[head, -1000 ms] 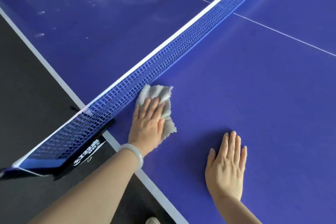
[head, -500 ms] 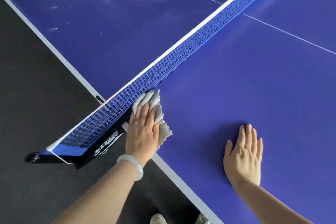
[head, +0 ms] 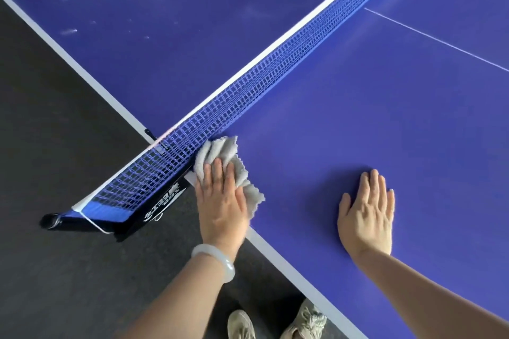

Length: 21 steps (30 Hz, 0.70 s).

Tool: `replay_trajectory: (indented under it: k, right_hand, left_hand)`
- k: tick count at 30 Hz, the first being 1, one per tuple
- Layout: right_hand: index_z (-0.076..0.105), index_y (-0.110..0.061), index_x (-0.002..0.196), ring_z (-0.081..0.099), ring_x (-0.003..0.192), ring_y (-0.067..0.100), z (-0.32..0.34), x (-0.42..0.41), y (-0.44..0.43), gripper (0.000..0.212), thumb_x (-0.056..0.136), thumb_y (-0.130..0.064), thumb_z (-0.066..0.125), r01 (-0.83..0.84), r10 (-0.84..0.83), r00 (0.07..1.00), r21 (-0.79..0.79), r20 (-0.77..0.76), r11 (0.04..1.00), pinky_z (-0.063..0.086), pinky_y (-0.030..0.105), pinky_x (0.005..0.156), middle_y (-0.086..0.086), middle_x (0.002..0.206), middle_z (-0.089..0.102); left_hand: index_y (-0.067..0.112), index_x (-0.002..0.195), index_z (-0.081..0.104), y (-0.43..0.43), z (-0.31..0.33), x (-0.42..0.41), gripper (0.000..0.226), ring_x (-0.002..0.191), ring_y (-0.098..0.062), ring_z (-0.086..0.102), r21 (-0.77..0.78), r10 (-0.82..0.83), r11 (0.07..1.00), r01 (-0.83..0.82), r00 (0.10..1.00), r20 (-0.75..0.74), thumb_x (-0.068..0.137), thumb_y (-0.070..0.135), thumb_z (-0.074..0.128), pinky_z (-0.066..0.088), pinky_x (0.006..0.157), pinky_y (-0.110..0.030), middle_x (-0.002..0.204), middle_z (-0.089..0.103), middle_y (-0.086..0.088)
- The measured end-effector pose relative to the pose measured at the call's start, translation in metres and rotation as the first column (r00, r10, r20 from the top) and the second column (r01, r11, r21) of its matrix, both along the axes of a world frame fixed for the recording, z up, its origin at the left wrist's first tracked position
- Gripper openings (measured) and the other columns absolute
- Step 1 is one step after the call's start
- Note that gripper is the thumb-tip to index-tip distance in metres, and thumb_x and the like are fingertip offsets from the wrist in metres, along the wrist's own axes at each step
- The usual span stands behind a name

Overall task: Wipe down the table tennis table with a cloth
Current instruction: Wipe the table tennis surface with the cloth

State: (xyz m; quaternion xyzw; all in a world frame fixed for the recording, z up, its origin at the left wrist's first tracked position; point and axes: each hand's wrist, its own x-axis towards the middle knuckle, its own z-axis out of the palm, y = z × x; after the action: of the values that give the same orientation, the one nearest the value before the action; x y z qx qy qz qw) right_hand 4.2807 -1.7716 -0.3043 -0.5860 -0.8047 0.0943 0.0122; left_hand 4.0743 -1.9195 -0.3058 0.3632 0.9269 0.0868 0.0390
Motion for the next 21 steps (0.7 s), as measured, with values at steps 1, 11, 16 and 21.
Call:
replay_trajectory:
  k: [1, 11, 16, 21]
  right_hand:
    - [0.013, -0.005, 0.157, -0.002, 0.154, 0.019, -0.001, 0.000, 0.000, 0.063, 0.102, -0.032, 0.029, 0.000, 0.000, 1.000, 0.000, -0.004, 1.000, -0.012, 0.034, 0.123, 0.007, 0.167, 0.006]
    - [0.022, -0.007, 0.156, 0.004, 0.154, 0.017, 0.001, 0.007, 0.003, 0.065, 0.099, -0.024, 0.046, -0.023, 0.018, 0.984, -0.025, -0.177, 0.999, -0.005, 0.032, 0.124, 0.005, 0.166, 0.014]
    - [0.042, -0.010, 0.147, 0.018, 0.151, 0.018, 0.026, 0.007, 0.001, 0.048, 0.100, -0.005, 0.042, 0.154, -0.248, 0.814, -0.216, -0.525, 0.964, 0.013, 0.038, 0.124, 0.002, 0.162, 0.027]
    - [0.035, -0.005, 0.152, 0.015, 0.152, 0.021, 0.025, -0.050, -0.103, 0.055, 0.099, -0.011, 0.047, -0.226, 0.213, 0.879, 0.019, -0.426, 0.974, 0.010, 0.038, 0.125, 0.007, 0.163, 0.023]
  left_hand:
    - [0.019, 0.156, 0.023, 0.005, 0.002, 0.021, 0.057, 0.152, -0.025, 0.004, 0.006, 0.018, 1.000, -0.018, 1.000, 0.024, 0.101, 0.035, 0.022, 0.009, 0.122, -0.048, 0.163, 0.015, -0.009]
    - [0.025, 0.151, 0.034, -0.005, 0.020, 0.133, 0.053, 0.151, -0.012, 0.006, 0.194, -0.531, 0.846, 0.496, 0.813, 0.238, 0.100, 0.038, 0.029, 0.008, 0.121, -0.050, 0.163, 0.016, 0.004]
    - [0.014, 0.144, 0.047, -0.004, 0.029, 0.022, 0.043, 0.148, -0.020, 0.023, 0.236, -0.336, 0.923, 0.304, 0.935, 0.108, 0.103, 0.023, 0.036, 0.014, 0.122, -0.047, 0.157, 0.033, -0.003]
    - [0.019, 0.157, 0.015, 0.010, 0.007, -0.042, 0.053, 0.152, -0.022, 0.001, -0.078, -0.364, 0.928, 0.365, 0.931, 0.034, 0.106, 0.034, 0.023, 0.004, 0.122, -0.046, 0.165, 0.007, -0.003]
